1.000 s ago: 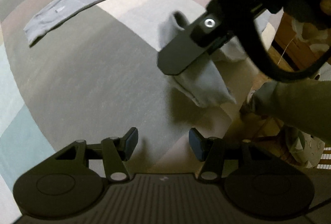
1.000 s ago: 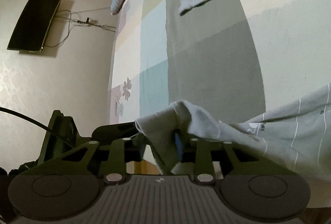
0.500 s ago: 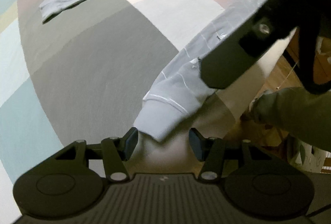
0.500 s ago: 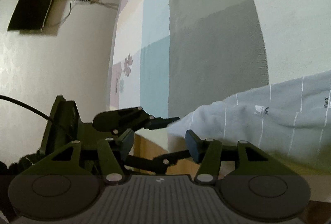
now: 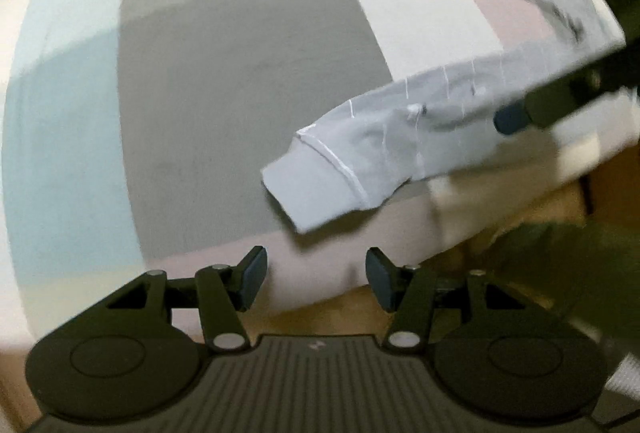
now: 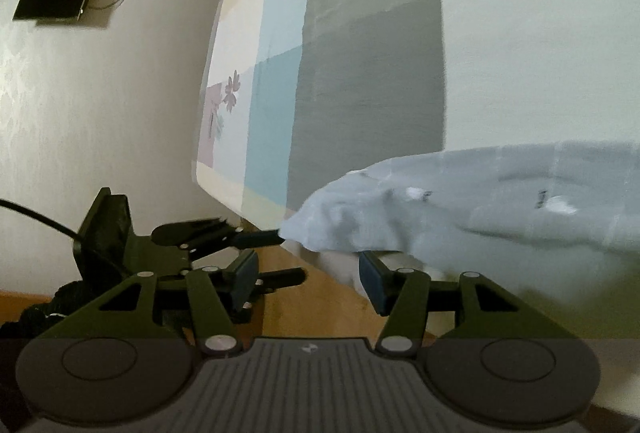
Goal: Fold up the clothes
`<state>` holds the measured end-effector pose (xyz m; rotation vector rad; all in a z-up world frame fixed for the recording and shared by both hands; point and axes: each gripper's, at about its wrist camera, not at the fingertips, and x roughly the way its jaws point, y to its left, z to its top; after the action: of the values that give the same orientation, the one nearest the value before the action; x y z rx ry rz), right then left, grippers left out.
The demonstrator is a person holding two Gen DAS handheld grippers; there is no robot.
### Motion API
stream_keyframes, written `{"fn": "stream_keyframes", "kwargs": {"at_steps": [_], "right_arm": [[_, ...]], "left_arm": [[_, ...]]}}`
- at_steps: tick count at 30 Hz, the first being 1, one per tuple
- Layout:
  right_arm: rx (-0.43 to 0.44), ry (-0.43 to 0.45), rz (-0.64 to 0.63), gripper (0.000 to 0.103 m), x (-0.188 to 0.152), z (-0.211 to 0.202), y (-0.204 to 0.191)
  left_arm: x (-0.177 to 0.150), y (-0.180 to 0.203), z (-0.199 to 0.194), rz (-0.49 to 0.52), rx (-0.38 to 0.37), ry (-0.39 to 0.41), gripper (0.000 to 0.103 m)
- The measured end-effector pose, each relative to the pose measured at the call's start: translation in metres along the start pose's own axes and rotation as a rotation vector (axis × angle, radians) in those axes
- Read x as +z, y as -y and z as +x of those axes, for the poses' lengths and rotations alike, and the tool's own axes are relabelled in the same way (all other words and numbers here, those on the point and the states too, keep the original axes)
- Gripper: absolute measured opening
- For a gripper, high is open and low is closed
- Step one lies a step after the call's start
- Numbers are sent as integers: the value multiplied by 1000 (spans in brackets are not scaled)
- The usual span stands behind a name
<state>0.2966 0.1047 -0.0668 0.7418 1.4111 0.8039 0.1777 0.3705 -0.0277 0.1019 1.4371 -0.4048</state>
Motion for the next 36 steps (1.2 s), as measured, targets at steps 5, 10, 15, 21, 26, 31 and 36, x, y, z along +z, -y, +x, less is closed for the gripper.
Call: {"fn": "stream_keyframes", "kwargs": {"at_steps": [5,10,15,21,26,31,36], "right_arm": [[-58,-31,-63,62,10,-19,11],[-125,-48,-174,62,26,-23,14],[-179,-45,-317,62,59,-7,8],[-244,-109,-538,60,91,51,-14],[-311,-205,-685,58,88,98,-21],[-341,-230,-771,55,76,111,-28],[-393,-128,-746,54,77,95,-31]], "left_arm": [[-5,-13,7,-339,-188,66,55],[-18,-37,30,-681,-322,216,55],[-35,-49,43,-856,-352,332,52],[-46,-54,52,-926,-352,401,11],[-41,-45,32,-760,-262,465,8],[-30,-36,-4,-522,-204,562,7],[-28,-68,-2,-528,-125,531,8]]}}
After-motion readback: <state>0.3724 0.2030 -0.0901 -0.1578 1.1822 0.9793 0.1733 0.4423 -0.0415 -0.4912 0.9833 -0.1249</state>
